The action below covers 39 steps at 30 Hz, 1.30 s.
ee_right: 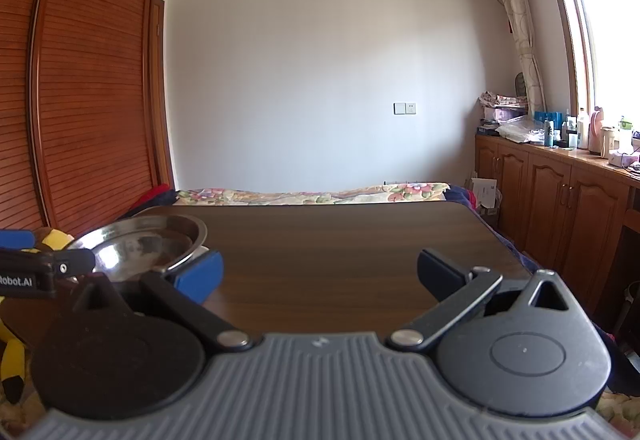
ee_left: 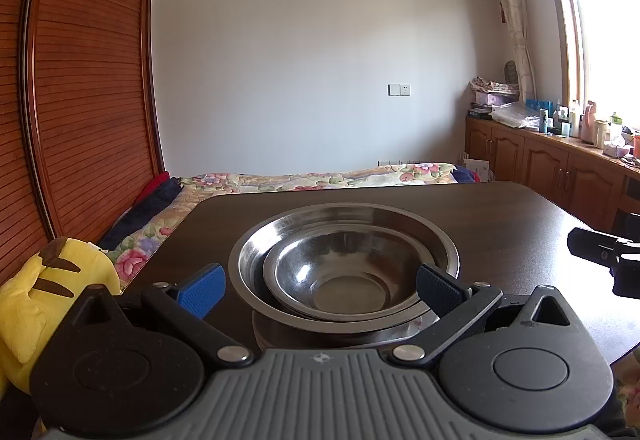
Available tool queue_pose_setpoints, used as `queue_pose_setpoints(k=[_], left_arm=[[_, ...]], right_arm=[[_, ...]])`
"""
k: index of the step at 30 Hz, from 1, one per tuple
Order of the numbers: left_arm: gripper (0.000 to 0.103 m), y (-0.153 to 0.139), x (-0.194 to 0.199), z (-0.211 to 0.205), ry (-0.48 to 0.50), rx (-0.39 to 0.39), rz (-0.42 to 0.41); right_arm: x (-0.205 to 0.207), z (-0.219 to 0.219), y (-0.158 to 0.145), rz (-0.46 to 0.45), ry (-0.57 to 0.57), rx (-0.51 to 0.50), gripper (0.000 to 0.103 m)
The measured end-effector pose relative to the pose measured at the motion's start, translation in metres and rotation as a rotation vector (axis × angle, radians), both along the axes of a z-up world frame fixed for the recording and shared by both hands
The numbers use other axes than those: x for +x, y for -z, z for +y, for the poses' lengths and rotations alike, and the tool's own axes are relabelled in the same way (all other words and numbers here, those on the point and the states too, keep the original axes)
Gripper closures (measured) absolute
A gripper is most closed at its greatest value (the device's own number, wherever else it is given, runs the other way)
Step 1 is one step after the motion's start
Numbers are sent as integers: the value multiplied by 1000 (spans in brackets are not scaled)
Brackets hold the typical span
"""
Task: Organize plates and bowls
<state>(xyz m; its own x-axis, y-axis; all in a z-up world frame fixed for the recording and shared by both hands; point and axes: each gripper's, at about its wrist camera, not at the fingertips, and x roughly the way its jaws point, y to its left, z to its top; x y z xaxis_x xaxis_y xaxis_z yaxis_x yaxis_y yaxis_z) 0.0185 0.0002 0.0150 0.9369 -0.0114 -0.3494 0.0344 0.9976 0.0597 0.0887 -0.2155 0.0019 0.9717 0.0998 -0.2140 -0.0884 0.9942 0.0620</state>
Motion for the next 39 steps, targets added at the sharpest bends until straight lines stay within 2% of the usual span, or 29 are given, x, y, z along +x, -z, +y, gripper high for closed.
queue_pose_setpoints(k=[39], left_arm=[[0,1,0,-1,3,4,4]], right_arm=[[6,-2,1,11,-1,11,0]])
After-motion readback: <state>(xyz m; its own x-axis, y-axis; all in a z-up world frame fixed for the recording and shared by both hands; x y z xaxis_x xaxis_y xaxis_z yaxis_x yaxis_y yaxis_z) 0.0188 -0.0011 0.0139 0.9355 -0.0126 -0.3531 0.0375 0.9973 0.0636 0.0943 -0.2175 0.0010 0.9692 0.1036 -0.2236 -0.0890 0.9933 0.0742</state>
